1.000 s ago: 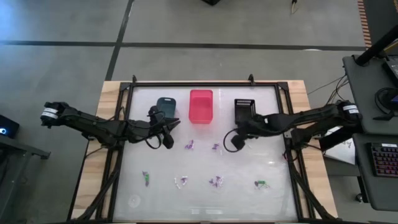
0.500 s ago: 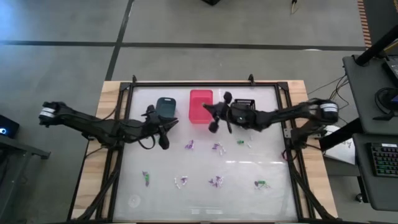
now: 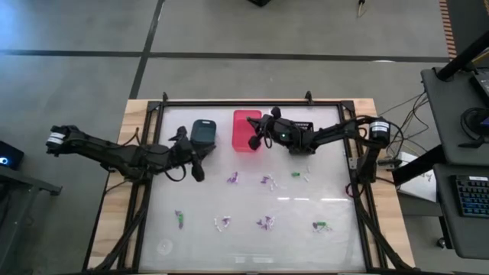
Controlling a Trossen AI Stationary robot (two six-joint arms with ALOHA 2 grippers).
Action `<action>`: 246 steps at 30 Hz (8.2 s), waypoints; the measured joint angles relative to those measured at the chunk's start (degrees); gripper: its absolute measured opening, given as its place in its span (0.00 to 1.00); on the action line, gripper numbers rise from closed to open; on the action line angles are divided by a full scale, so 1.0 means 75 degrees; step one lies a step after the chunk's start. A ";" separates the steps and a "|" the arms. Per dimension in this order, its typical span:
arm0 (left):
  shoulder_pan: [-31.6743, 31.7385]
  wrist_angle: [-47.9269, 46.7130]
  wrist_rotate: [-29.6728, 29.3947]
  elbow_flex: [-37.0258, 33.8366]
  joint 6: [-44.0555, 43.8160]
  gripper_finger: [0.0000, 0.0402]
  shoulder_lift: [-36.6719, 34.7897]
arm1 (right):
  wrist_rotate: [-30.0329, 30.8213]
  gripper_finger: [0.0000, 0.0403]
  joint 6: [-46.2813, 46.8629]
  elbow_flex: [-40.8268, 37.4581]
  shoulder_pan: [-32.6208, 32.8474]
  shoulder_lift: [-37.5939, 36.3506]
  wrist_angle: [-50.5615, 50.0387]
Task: Sort Halloween decoration
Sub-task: Put the green skeleton toy into the pink bin, then put the purple witch hat toy into the blue bin
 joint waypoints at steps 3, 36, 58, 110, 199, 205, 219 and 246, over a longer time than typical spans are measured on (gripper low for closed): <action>0.0000 0.0005 0.0000 -0.0003 -0.0009 0.09 0.0098 | -0.0029 0.07 0.0200 0.0000 -0.0003 -0.0039 0.0025; 0.0003 0.0348 0.0045 -0.0012 -0.1438 0.09 0.0874 | -0.1691 0.23 0.3620 -0.0009 0.2847 -0.2725 -0.6595; -0.0261 -0.5838 0.3109 0.1986 -0.4862 0.09 0.1952 | -0.3254 0.18 0.5956 -0.0009 0.4682 -0.2738 -0.9141; 0.0300 -0.0313 0.3176 0.0088 0.1423 0.35 0.4463 | -0.0731 0.17 0.4790 -0.0003 0.4666 -0.2785 -0.8308; 0.0303 0.0822 0.3252 -0.0560 -0.0184 0.00 0.3940 | -0.0350 0.17 0.4641 -0.0003 0.4616 -0.2787 -0.7978; 0.0405 0.0112 0.3202 -0.0560 -0.0284 0.00 0.2464 | -0.0350 0.17 0.4584 -0.0003 0.4586 -0.2787 -0.7966; 0.3160 -0.4615 0.2584 0.0587 0.0181 0.00 0.0916 | -0.0411 0.17 0.3226 0.0454 0.3060 -0.2787 -0.8034; 0.5791 -0.4915 0.3202 0.1433 0.1894 0.02 0.3742 | -0.1233 0.17 0.2738 0.1075 0.1565 -0.2787 -0.9423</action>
